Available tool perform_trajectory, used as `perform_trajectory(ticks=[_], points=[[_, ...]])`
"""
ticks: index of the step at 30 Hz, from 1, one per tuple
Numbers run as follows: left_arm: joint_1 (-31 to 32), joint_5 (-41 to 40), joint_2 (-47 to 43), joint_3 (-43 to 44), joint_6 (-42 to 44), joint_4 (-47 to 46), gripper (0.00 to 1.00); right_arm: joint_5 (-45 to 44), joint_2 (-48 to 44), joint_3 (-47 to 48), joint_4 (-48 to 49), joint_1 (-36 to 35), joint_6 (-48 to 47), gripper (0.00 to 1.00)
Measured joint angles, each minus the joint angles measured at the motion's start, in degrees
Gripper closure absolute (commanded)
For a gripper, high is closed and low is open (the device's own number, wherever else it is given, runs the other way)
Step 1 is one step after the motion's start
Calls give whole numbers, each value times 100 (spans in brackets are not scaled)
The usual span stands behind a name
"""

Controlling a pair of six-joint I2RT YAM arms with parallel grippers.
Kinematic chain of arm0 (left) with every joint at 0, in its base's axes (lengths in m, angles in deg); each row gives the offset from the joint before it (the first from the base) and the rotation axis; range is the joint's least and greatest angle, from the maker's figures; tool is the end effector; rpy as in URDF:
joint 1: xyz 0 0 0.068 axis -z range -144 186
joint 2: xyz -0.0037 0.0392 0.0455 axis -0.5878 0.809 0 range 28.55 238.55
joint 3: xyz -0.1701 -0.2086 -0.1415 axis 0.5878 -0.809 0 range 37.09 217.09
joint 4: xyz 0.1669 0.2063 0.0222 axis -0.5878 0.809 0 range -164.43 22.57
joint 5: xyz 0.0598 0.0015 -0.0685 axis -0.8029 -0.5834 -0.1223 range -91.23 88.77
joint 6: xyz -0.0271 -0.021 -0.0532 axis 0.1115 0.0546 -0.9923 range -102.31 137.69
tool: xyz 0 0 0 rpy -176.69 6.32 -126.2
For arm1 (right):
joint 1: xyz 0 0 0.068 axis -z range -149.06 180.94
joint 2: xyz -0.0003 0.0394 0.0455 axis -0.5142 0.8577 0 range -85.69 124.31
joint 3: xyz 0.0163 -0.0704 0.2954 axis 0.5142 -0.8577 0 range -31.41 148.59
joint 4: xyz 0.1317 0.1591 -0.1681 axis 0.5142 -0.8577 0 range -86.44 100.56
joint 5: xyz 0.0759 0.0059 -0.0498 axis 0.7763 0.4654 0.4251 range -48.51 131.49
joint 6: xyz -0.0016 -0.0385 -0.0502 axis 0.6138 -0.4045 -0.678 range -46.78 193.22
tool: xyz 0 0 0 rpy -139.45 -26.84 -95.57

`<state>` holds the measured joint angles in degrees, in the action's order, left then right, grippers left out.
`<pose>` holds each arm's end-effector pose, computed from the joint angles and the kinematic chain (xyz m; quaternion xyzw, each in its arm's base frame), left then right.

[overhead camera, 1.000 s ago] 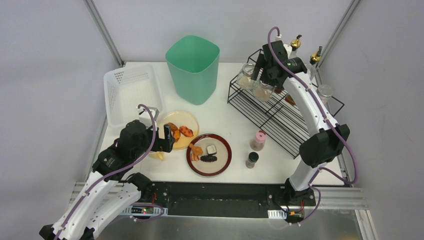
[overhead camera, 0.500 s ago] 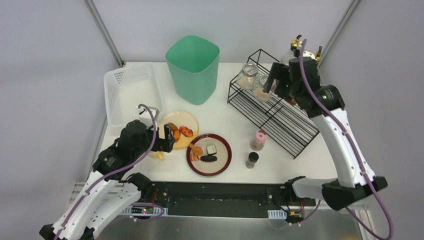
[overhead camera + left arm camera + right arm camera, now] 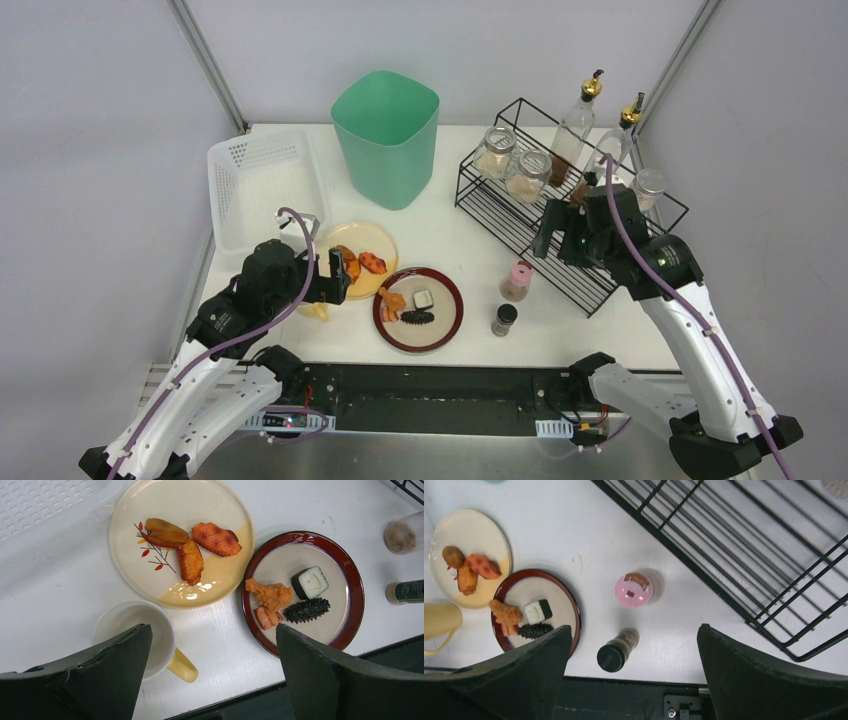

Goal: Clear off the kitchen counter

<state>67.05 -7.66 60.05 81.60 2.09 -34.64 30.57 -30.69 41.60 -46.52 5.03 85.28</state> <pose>0.0944 -0.0505 0.3280 0.0851 0.8466 -0.1633 0.4994 0.1516 0.0634 0.4138 -0.0678 0.8971 0.0580 0.4326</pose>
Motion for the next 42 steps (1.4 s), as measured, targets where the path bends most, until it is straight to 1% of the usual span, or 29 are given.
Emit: perform_trajectory(ticks=[6, 10, 17, 22, 30, 36, 42], points=[[0, 0, 0, 0, 0, 0, 0, 229, -479, -754, -11, -214, 433, 1], [0, 0, 0, 0, 0, 0, 0, 160, -509, -1119, 22, -529, 734, 1], [0, 0, -2, 0, 0, -2, 0, -352, -33, -1488, 407, -1003, 1226, 1], [0, 4, -15, 0, 0, -2, 0, -743, 173, -1659, 824, -1051, 1609, 1], [0, 44, -79, 0, 0, 0, 0, -990, 907, -1851, 1338, -1143, 2052, 1], [0, 48, -120, 0, 0, 0, 0, -1279, 1005, -1869, 1589, -1147, 2208, 1], [0, 61, -129, 0, 0, 0, 0, -1338, 1237, -1971, 1788, -1150, 2258, 4]])
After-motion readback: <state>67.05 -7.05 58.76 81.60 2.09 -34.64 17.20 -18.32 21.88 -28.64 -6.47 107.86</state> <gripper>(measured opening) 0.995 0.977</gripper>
